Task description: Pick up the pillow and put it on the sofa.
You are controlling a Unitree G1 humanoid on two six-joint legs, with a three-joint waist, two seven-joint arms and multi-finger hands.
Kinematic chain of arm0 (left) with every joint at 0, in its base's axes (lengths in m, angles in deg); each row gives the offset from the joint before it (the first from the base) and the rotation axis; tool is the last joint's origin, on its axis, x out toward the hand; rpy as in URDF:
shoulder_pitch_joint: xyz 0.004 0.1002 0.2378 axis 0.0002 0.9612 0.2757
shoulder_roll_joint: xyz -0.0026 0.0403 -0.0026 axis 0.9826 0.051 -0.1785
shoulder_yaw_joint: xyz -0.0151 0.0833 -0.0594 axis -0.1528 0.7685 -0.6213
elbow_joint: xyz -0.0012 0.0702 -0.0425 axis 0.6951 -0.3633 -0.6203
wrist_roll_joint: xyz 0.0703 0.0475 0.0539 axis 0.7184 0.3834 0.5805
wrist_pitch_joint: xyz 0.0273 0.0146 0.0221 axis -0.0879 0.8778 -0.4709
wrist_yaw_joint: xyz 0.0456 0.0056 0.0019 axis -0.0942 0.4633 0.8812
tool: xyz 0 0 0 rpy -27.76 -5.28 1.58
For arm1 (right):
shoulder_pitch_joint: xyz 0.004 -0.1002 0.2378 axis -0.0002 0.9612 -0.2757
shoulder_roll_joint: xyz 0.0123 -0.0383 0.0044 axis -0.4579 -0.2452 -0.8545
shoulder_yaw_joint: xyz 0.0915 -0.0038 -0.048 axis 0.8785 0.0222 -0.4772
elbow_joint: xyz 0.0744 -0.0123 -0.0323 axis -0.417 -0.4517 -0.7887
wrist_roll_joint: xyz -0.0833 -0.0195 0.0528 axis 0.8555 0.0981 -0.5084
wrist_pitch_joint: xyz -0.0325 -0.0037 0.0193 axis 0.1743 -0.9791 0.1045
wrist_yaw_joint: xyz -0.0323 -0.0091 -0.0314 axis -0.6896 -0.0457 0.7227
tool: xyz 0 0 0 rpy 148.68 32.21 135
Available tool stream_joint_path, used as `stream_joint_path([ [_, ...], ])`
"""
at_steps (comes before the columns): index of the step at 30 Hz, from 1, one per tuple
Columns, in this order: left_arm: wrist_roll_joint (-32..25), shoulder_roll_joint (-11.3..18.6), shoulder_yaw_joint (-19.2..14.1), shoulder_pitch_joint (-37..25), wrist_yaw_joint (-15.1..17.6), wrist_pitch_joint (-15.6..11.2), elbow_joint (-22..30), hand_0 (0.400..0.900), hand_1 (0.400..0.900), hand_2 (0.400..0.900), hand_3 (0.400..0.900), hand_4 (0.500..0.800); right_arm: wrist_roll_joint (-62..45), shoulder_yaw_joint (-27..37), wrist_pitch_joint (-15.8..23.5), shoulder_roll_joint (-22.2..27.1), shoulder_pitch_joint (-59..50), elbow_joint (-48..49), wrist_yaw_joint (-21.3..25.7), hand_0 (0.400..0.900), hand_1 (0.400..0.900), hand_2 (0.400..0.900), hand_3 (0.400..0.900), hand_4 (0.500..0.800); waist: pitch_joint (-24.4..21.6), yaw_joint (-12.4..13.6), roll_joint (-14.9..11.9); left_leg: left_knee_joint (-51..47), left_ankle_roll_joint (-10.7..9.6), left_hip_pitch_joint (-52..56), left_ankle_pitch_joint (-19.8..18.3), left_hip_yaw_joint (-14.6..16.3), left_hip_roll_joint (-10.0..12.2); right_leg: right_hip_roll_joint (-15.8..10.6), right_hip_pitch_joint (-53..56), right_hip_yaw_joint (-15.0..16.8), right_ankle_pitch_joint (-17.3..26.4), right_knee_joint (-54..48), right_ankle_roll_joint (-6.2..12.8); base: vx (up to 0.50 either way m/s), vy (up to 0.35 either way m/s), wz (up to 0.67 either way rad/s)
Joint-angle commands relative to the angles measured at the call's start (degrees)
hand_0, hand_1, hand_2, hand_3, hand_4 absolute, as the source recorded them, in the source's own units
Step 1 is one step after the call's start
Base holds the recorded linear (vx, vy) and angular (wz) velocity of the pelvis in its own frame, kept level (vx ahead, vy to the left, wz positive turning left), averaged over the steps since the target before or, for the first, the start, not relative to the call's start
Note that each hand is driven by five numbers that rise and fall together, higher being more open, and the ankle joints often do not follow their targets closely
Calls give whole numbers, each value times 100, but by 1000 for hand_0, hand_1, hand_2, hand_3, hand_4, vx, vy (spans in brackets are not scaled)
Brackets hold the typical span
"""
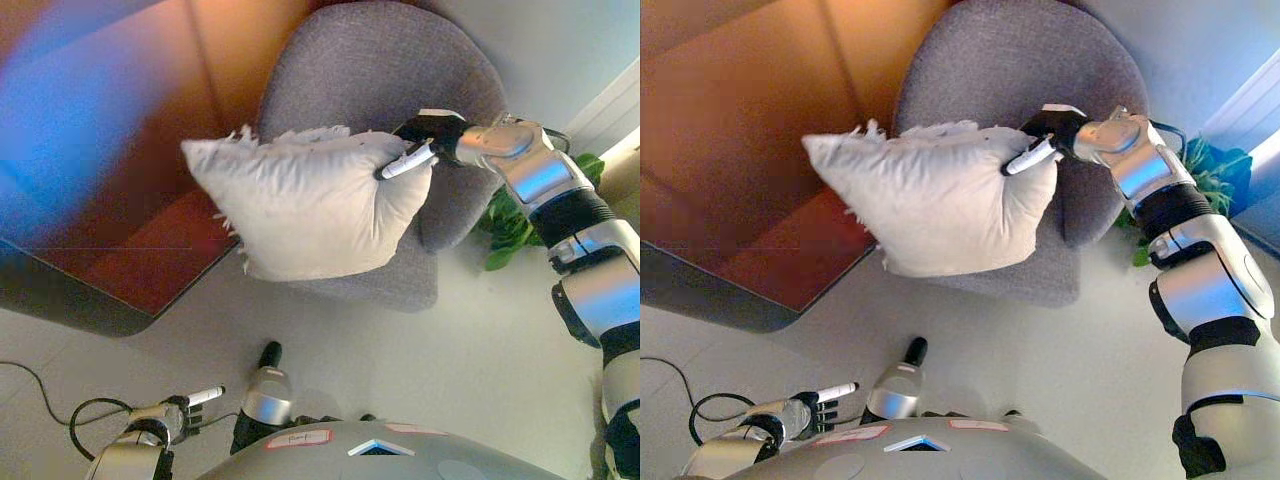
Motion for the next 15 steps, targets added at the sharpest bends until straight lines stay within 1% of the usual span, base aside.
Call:
stream_joint_path([
  [1, 96, 140, 648, -270, 148, -97, -505, 900, 900, 900, 900, 800, -564, 221, 53, 331, -1710, -615, 985, 400, 400, 400, 400, 500, -272, 233, 147, -35, 67, 289, -555, 69, 122, -403, -632, 47, 504, 158, 254, -236, -78, 14],
  [3, -51, 146, 736, -463, 160, -209, -425, 900, 900, 900, 900, 800, -787, 150, 41, 439, -1957, -760, 1297, 400, 400, 400, 400, 500, 17, 267, 185, -27, 76, -23, -511, -24, 121, -445, -889, 58, 565, 140, 280, -343, -102, 9],
  [6, -211, 127, 775, -555, 252, -267, -230, 900, 900, 900, 900, 800, -1035, 82, 38, 703, -2146, -864, 1475, 400, 400, 400, 400, 500, 315, 270, 238, -10, 71, -348, -461, -93, 139, -486, -1160, 105, 638, 111, 301, -228, -60, 1],
  [9, -361, 123, 785, -489, 318, -241, 53, 900, 900, 900, 900, 800, -1200, 83, -13, 979, -2192, -904, 1454, 400, 400, 400, 400, 500, 535, 245, 309, 11, 60, -556, -419, -101, 153, -525, -1353, 151, 678, 111, 310, -108, 13, -6],
  [12, -476, 112, 817, -418, 340, -316, 195, 900, 900, 900, 900, 800, -1200, 102, -38, 1176, -2187, -1083, 1426, 400, 400, 400, 400, 500, 694, 227, 386, 67, 46, -679, -423, -92, 171, -586, -1483, 209, 705, 137, 325, -46, 37, -8],
  [15, -480, 171, 782, -419, 244, -385, 270, 900, 900, 900, 900, 800, -1113, 132, -20, 1268, -2211, -1318, 1367, 400, 400, 400, 400, 500, 830, 223, 443, 99, 30, -791, -428, -72, 191, -599, -1580, 235, 723, 123, 336, -40, 9, -9],
])
